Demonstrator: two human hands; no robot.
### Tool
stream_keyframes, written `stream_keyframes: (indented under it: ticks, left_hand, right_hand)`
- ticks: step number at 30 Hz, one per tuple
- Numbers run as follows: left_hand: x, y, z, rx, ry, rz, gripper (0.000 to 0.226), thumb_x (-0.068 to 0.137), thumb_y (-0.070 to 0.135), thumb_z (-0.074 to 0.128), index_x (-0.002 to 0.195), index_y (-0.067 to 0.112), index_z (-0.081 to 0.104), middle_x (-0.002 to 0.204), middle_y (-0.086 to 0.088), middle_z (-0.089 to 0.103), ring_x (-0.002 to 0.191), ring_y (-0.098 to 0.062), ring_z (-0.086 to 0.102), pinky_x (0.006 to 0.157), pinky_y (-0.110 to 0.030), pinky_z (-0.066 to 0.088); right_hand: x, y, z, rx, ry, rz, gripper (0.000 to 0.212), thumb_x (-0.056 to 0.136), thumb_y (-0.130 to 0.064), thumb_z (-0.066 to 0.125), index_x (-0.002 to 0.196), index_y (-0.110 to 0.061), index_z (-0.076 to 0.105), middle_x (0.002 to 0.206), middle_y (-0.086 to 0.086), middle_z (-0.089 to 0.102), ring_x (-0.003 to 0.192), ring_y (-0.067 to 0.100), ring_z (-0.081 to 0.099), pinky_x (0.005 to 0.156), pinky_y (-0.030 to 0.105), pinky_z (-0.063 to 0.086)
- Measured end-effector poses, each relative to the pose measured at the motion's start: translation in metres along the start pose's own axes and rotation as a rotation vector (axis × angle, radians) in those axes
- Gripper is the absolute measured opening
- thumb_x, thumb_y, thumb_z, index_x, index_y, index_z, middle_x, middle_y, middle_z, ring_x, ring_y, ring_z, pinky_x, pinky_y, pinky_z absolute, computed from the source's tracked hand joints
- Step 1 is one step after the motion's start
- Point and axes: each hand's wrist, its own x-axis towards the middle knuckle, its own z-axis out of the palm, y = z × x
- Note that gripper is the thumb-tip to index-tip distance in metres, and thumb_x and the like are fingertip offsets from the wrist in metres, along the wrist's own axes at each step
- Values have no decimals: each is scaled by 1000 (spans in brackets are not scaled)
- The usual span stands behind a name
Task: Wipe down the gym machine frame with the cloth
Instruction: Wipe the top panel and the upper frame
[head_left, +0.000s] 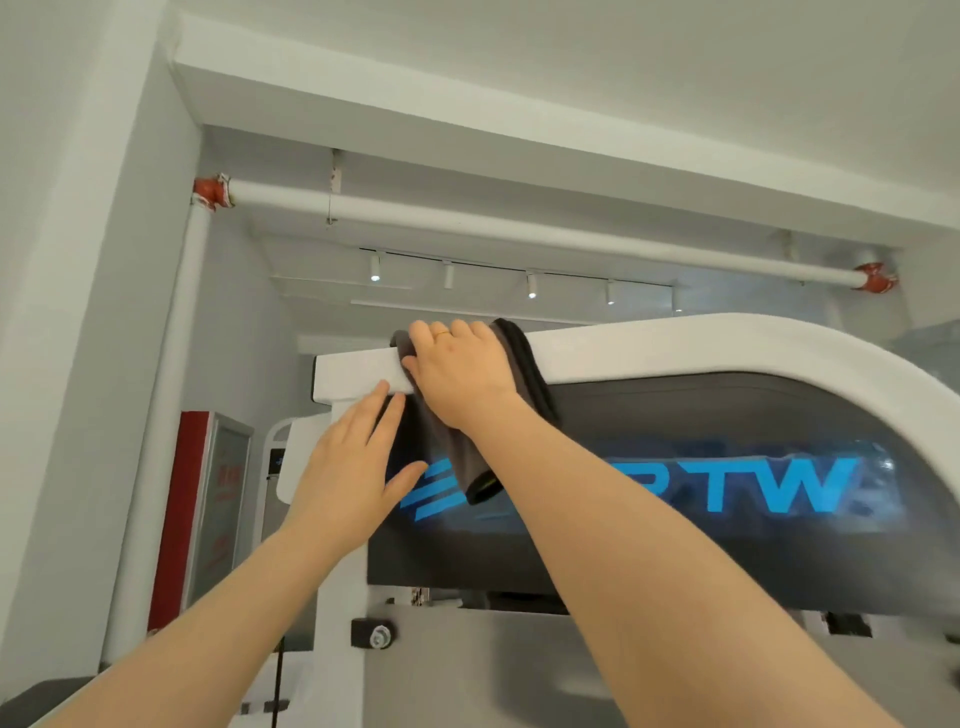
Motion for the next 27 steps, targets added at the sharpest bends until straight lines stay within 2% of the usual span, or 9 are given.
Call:
stream_keyframes:
  ticks: [3, 5, 8, 10, 14, 16, 19, 24, 27]
  left_hand:
    - [5, -11, 1, 16, -31, 16, 76, 90, 50, 44, 148, 19, 6, 156, -1, -1, 142, -17, 10, 114, -34, 16]
    - [7, -18, 2, 35, -25, 37, 75, 90, 52, 42, 148, 20, 7, 156, -1, -3, 142, -19, 9, 114, -35, 15]
    - [8, -27, 7, 12, 0, 42, 73, 88, 54, 42, 148, 25, 10, 156, -2, -2, 143, -22, 7, 114, -38, 13]
    - [10, -34, 12, -19, 10, 47, 77, 86, 58, 41, 147, 29, 5, 156, 1, -4, 143, -20, 5, 114, -34, 10]
    - [12, -52, 19, -36, 41, 67, 94, 77, 70, 36, 146, 22, -4, 150, 8, -15, 142, -13, -3, 107, -25, -8]
    - [10, -59, 22, -2, 65, 28, 101, 73, 75, 34, 147, 16, -2, 154, 0, -13, 142, -15, -8, 108, -28, -13]
    - [11, -61, 24, -57, 65, -11, 107, 71, 73, 45, 147, 13, -1, 156, -3, -6, 143, -14, -4, 109, -27, -11]
    - [15, -60, 21, -239, 72, -9, 115, 64, 62, 67, 148, 16, 2, 155, -1, 10, 140, -15, 16, 114, -33, 12]
    - [16, -60, 25, -206, 66, -35, 116, 65, 66, 63, 148, 15, 1, 156, 0, 4, 140, -15, 12, 109, -26, 5]
  right_hand:
    - [4, 13, -5, 2, -21, 64, 29, 100, -27, 34, 113, -10, 55, 137, 11, 37, 113, 28, 43, 85, 34, 34]
    - [-3, 30, -11, -40, -40, 150, 33, 100, -29, 34, 111, -9, 58, 135, 12, 38, 113, 29, 40, 85, 35, 33]
    - [-16, 35, -16, 26, -54, 191, 34, 99, -34, 35, 120, -10, 46, 119, 8, 52, 108, 28, 48, 87, 34, 32]
    - [-26, 28, -15, 16, -34, 153, 34, 98, -37, 35, 120, -12, 44, 116, 6, 56, 108, 27, 50, 95, 35, 31]
    - [-31, 20, -5, -99, -89, 117, 48, 97, -33, 33, 141, -15, 32, 139, 6, 44, 127, 26, 37, 112, 38, 16]
    - [-18, 7, 2, -94, -107, 138, 44, 98, -31, 30, 141, -19, 32, 135, 6, 47, 123, 26, 40, 107, 38, 20]
    - [18, -26, 15, -85, -122, 147, 37, 98, -38, 27, 123, -20, 48, 118, 6, 57, 107, 28, 50, 90, 40, 29]
    - [53, -58, 31, -41, -120, 63, 40, 99, -42, 25, 107, -18, 55, 103, 5, 64, 93, 27, 56, 73, 36, 23]
    - [41, -40, 23, -49, -98, 82, 42, 98, -47, 26, 103, -16, 55, 99, 5, 64, 91, 26, 57, 71, 35, 23]
